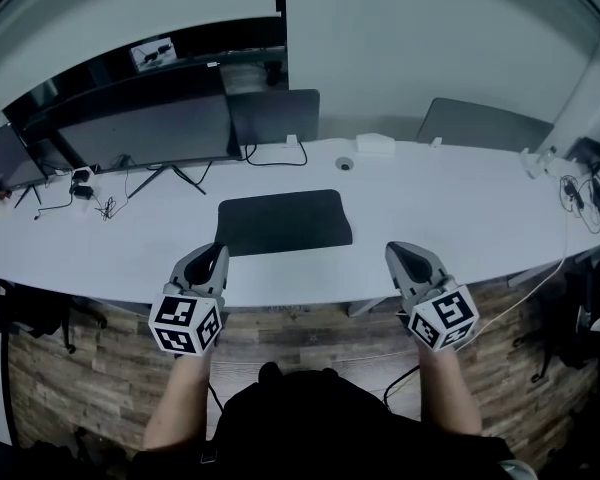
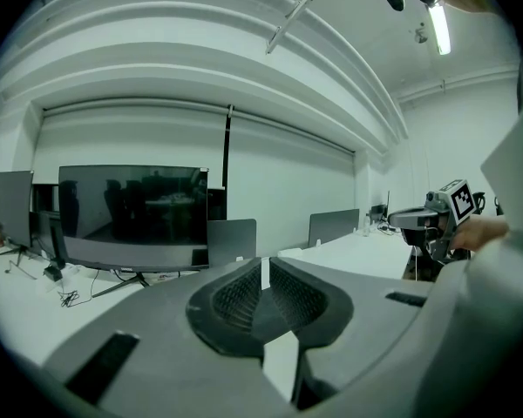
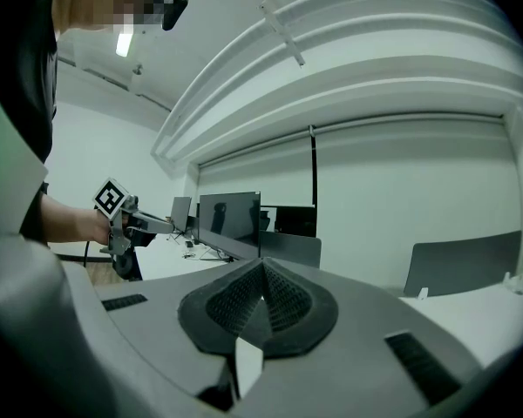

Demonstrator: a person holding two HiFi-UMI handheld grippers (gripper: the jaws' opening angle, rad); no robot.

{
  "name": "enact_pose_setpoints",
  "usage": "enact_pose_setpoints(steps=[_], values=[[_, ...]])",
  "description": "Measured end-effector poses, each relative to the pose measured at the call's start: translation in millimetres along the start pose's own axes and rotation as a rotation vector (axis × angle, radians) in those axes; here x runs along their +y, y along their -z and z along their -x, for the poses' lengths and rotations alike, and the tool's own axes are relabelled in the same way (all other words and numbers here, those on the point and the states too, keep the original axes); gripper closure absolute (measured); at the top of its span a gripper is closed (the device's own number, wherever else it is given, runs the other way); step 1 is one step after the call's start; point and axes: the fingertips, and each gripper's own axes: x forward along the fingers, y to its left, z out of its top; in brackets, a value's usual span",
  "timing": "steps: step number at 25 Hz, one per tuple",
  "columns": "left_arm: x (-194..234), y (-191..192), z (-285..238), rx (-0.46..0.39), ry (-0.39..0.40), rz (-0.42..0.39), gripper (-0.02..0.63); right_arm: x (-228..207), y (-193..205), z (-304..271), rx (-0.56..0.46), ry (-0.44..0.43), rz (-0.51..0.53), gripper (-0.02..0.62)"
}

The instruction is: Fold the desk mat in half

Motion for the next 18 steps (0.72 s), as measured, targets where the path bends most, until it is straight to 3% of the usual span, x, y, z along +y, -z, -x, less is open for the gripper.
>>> enact_pose_setpoints(steps=[18], values=[[-7.3,1.4,0.1,0.018,-0.027,-0.003,0.572,-8.6,4.6,11.4,-0.011,-0.002,-0.013,0.595]])
